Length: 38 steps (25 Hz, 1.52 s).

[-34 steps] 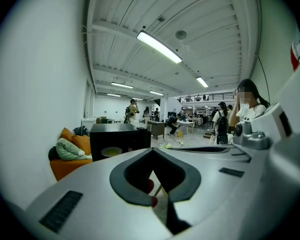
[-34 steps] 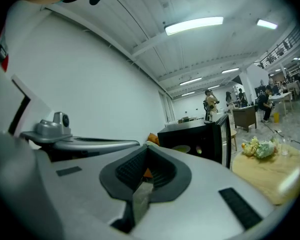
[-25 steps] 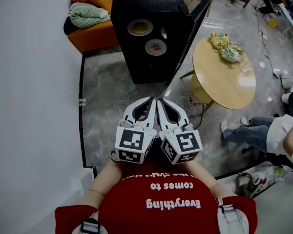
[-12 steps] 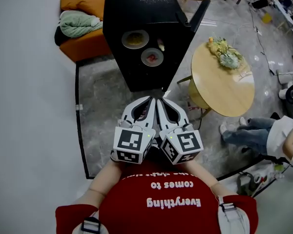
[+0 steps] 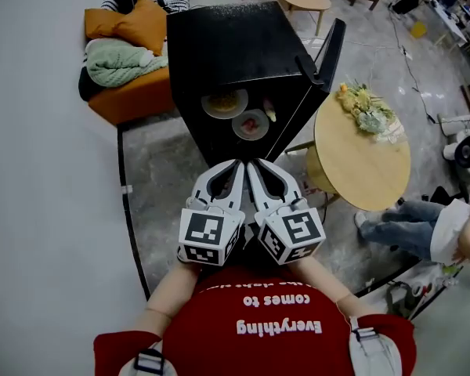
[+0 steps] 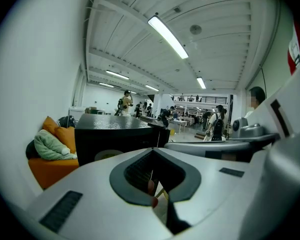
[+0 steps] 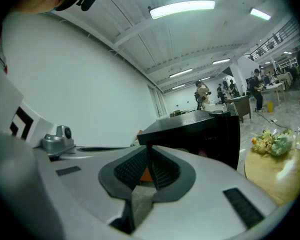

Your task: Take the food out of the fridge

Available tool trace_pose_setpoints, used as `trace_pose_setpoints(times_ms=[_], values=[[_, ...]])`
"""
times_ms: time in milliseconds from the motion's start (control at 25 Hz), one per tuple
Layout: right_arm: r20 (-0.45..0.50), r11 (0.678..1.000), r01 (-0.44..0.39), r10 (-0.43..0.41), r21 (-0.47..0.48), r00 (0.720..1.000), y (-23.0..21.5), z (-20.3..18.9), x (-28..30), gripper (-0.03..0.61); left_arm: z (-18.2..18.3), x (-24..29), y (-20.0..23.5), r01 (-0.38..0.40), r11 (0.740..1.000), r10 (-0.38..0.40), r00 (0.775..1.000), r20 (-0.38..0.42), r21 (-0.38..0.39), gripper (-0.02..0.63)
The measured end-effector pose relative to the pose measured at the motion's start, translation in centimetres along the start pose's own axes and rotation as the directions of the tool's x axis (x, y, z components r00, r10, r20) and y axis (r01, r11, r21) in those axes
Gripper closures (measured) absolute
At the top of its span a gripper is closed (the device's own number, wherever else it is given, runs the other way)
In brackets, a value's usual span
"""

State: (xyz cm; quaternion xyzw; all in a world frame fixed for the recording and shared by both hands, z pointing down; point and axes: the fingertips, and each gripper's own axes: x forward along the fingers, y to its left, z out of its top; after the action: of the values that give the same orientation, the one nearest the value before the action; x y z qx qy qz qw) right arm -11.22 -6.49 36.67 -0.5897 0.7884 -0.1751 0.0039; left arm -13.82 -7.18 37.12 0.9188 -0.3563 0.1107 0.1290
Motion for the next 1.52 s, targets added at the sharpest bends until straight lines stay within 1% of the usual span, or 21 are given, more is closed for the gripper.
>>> trace_pose_setpoints(times_ms=[40,120,200,360,480,600,680,800,880,960,1040,1200,1360,1400,1440,1520], values=[[-0.003,1.000,0.006,-0.006,0.003,1.000,-0.2,0.1,0.7,0.558,-0.1,0.5,0.7,0.002,1.000,-0.002,1.000,-0.007,-0.002,0.609],[-0.013,1.000,0.008,-0.008,0.003,1.000,-0.6,0.3,1.7,0.509,-0.1,1.5,1.8,0.007,1.000,-0.007,1.000,-0.018,-0.017,0.609],[-0.031,1.000,0.022,-0.022,-0.009,0.999,-1.5,0.3,2.4,0.482,-0.2,2.6,2.5,0.010,0.999,-0.011,1.000,-0.027,-0.033,0.609],[-0.081,0.995,0.091,-0.093,-0.029,0.992,-5.6,-0.3,4.2,0.439,-0.1,4.3,3.4,0.015,0.999,-0.016,0.999,-0.038,-0.036,0.609],[-0.122,0.988,0.141,-0.148,-0.065,0.981,-9.2,-0.4,6.4,0.408,0.5,5.5,4.1,0.001,0.999,-0.003,0.999,-0.034,-0.041,0.609],[-0.192,0.975,0.203,-0.217,-0.092,0.957,-12.9,-1.4,8.4,0.388,0.8,6.3,4.8,-0.017,0.998,0.015,0.999,-0.037,-0.058,0.609],[-0.239,0.968,0.228,-0.248,-0.107,0.939,-14.9,-2.4,9.8,0.377,0.9,6.8,5.3,-0.031,0.998,0.029,0.999,-0.039,-0.061,0.609],[-0.316,0.966,0.232,-0.256,-0.113,0.914,-17.2,-4.6,11.9,0.365,0.3,8.1,5.7,-0.037,0.996,0.034,0.999,-0.042,-0.077,0.609],[-0.385,0.968,0.224,-0.252,-0.118,0.888,-18.3,-6.6,13.3,0.356,-1.0,9.3,5.7,-0.024,0.996,0.019,0.998,-0.058,-0.082,0.609],[-0.441,0.968,0.226,-0.252,-0.111,0.861,-19.3,-8.4,14.7,0.353,-2.2,10.3,5.7,-0.012,0.998,0.007,0.997,-0.081,-0.065,0.609],[-0.462,0.965,0.243,-0.262,-0.100,0.847,-20.3,-9.5,15.9,0.353,-2.9,11.0,5.8,-0.003,0.999,-0.002,0.996,-0.093,-0.047,0.609],[-0.469,0.957,0.280,-0.280,-0.072,0.838,-21.7,-10.5,17.7,0.353,-4.1,11.8,6.1,-0.005,0.999,-0.001,0.992,-0.125,-0.045,0.609],[-0.481,0.953,0.294,-0.295,-0.079,0.825,-22.2,-11.0,18.4,0.357,-4.5,11.9,6.1,0.005,1.000,-0.009,0.989,-0.148,-0.024,0.609],[-0.480,0.951,0.299,-0.299,-0.078,0.825,-22.2,-11.0,18.4,0.379,-4.6,11.9,6.2,0.007,1.000,-0.009,0.988,-0.153,-0.018,0.609],[-0.477,0.950,0.304,-0.301,-0.073,0.826,-22.3,-11.1,18.3,0.416,-4.8,11.9,6.4,0.008,1.000,-0.010,0.987,-0.157,-0.014,0.609],[-0.473,0.954,0.297,-0.282,-0.043,0.835,-22.2,-11.2,18.3,0.416,-5.0,12.0,6.7,0.005,1.000,-0.007,0.986,-0.164,-0.009,0.609]])
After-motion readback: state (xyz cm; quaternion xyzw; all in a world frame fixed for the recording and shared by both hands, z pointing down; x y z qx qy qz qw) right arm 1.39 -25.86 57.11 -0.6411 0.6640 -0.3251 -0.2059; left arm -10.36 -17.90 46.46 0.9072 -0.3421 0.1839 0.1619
